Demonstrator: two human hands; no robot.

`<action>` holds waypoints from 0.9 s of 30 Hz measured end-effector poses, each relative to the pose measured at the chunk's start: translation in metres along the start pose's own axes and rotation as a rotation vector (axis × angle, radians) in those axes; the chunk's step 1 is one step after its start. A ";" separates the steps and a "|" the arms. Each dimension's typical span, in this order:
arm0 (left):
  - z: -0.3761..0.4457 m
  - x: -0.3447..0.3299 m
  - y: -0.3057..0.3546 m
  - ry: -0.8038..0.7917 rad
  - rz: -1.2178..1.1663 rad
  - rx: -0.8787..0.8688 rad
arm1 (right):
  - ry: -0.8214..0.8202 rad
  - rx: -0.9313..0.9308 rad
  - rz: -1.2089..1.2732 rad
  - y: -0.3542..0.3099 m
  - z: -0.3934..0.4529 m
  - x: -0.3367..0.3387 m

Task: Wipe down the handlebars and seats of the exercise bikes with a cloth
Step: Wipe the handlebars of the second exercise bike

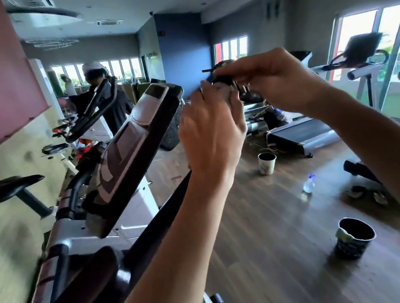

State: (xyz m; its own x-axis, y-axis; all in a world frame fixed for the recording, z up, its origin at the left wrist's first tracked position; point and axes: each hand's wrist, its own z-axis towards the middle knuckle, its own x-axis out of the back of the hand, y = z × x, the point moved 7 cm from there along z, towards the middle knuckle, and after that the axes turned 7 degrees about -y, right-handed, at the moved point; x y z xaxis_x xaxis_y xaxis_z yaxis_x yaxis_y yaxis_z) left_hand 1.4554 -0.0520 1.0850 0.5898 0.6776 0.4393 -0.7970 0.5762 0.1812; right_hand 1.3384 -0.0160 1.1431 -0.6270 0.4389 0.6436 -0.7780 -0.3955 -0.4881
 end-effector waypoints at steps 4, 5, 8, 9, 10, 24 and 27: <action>-0.048 -0.002 -0.018 -0.033 0.129 -0.022 | 0.033 0.001 -0.129 0.002 -0.008 -0.001; -0.045 -0.002 -0.019 -0.040 0.122 -0.006 | 0.030 0.018 -0.144 0.002 -0.009 -0.003; -0.009 0.000 -0.009 -0.039 -0.016 0.037 | 0.033 0.042 -0.213 -0.003 -0.009 -0.006; 0.005 0.003 -0.006 -0.041 -0.091 0.036 | 0.043 0.043 -0.229 -0.004 -0.008 -0.005; 0.015 0.003 -0.003 -0.044 -0.153 0.036 | 0.045 0.049 -0.240 -0.007 -0.007 -0.005; 0.010 0.006 -0.014 -0.087 -0.284 0.051 | -0.060 -0.044 -0.368 -0.026 -0.007 -0.008; 0.017 0.008 -0.016 -0.045 -0.361 0.038 | -0.040 -0.033 -0.342 -0.022 -0.008 -0.010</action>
State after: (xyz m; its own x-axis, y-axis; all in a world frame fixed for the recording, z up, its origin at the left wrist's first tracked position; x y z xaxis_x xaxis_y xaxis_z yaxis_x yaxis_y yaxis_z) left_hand 1.4702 -0.0633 1.1007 0.8285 0.4122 0.3791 -0.5431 0.7566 0.3642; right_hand 1.3610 -0.0054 1.1428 -0.3282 0.5094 0.7955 -0.9441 -0.2044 -0.2586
